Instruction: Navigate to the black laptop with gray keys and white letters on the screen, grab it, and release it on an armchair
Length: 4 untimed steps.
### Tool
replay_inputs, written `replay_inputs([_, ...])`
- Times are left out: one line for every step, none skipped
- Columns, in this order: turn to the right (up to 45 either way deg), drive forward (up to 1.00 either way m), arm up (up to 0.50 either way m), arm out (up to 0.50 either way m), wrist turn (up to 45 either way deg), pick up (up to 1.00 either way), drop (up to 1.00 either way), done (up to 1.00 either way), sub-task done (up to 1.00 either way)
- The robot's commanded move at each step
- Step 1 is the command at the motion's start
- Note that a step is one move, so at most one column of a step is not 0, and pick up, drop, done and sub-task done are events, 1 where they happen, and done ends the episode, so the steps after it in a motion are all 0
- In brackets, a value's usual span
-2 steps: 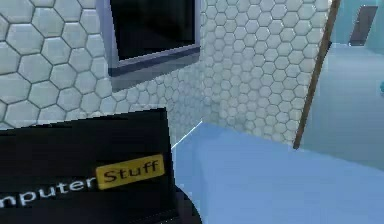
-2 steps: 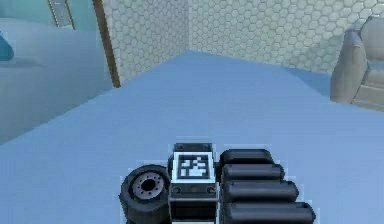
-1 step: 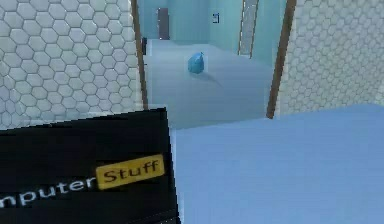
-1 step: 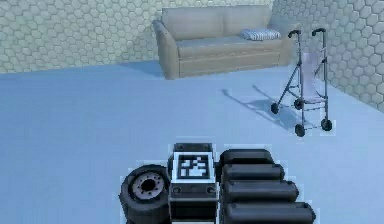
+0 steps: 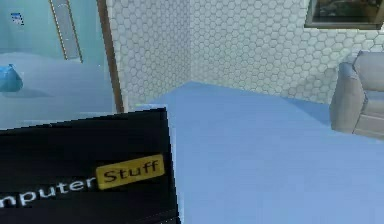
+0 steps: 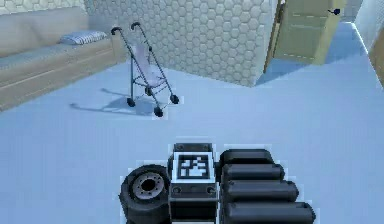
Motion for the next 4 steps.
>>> replay_inputs([27.0, 0.00, 0.00, 0.00, 0.0, 0.00, 0.00, 0.00, 0.00])
replay_inputs([0.0, 0.25, 0.00, 0.00, 0.0, 0.00, 0.00, 0.00, 0.00])
replay_inputs([-45.0, 0.00, 0.00, 0.00, 0.0, 0.00, 0.00, 0.00, 0.00])
replay_inputs([-39.0, 0.00, 0.00, 0.00, 0.0, 0.00, 0.00, 0.00, 0.00])
